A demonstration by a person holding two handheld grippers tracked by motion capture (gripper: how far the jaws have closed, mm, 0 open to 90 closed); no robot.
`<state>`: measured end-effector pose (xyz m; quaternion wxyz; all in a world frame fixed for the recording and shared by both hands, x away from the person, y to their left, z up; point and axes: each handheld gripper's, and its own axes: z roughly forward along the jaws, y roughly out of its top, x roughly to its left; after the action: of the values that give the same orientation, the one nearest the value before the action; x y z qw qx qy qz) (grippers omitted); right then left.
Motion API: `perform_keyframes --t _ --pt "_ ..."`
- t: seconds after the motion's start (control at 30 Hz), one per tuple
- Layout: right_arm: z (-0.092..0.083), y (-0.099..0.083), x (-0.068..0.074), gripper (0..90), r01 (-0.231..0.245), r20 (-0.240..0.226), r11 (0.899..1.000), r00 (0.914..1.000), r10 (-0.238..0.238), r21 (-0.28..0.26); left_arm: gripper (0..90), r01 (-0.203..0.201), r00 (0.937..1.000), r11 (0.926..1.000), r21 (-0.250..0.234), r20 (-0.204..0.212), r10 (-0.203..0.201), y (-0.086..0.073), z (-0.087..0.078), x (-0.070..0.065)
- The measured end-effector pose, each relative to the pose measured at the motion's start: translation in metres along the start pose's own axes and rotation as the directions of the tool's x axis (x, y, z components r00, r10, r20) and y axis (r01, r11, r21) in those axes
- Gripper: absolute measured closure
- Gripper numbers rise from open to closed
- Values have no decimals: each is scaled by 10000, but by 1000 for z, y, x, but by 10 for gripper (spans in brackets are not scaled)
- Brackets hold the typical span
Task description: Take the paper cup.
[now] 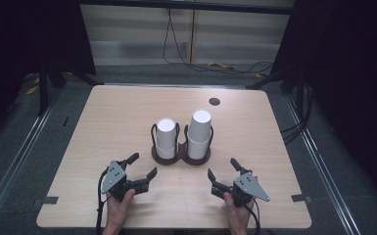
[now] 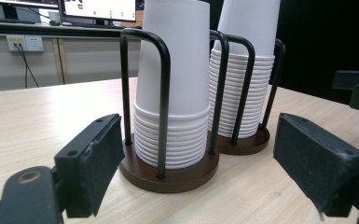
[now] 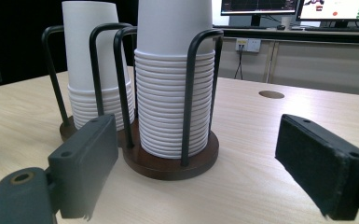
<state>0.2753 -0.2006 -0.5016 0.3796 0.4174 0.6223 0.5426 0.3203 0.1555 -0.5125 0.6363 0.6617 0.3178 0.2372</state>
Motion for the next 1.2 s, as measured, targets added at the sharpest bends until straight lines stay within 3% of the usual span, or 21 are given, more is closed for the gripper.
perform_keyframes --t 0.13,0.4,0.5,0.53,1.2 --pt "-1 -1 1 127 -50 223 9999 9997 53 -123 159 -291 9996 9994 173 -39 292 1 2 -3" --pt "-1 0 -1 127 -123 211 9999 9997 126 -108 158 -158 9999 9996 220 -14 159 1 2 -1" --pt "-1 0 -1 127 -185 251 9998 9995 187 -112 157 -59 9999 9995 296 105 56 1 3 0" --pt "-1 0 -1 127 -163 226 9998 9996 166 -125 154 9 9993 9996 295 373 -20 1 3 1" --pt "-2 -1 1 131 -127 244 9998 9996 130 -138 158 -215 9967 9977 644 796 164 15 2 -2"
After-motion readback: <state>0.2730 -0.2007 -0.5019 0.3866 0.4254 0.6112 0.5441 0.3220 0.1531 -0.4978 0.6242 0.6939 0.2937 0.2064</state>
